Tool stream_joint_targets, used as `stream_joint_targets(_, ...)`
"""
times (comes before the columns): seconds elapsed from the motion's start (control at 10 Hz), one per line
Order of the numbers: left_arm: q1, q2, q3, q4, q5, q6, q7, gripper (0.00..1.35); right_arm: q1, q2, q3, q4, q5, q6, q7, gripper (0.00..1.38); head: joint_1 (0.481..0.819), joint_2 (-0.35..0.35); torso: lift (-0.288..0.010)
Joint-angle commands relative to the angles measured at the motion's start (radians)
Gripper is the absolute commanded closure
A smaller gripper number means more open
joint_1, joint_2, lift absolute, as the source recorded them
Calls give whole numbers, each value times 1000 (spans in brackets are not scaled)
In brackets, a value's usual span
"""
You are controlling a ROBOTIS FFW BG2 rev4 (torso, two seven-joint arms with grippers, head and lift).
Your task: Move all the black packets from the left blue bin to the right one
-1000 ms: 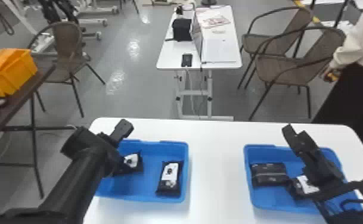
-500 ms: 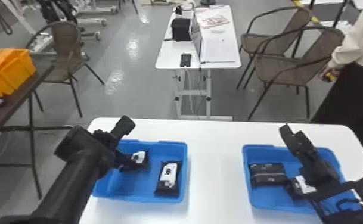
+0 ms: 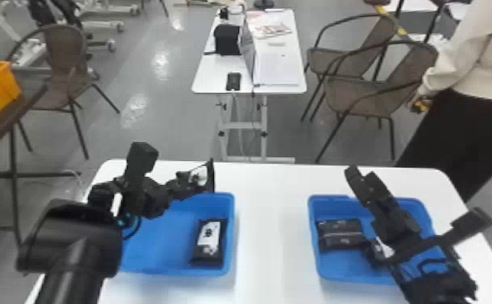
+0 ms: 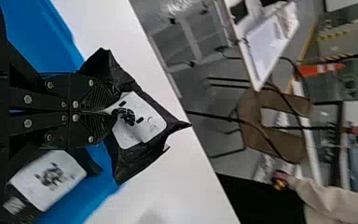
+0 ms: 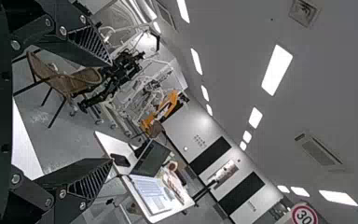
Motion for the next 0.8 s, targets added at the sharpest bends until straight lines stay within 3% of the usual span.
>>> stream_joint_targets(0.0,1,-16,-54,20,174,-95,2,1161,-38,-13,55,4,34,6,0,317,695,3,0)
stream_joint_targets(0.1,-16,-22,-114,79,290,-127,-3,1161,-75,-20,103,29,48,6,0,317,695,-21,0)
stream_joint_targets(0.3,-77,-19,-232,166,379,-161,-40,1161,-123,-8,137,62,57,6,0,317,695,-59,0)
stream_joint_targets(0.7,-141,-38,-300,243,437,-158,-43,1161,-163,3,180,70,106,3,2,317,695,-107,0)
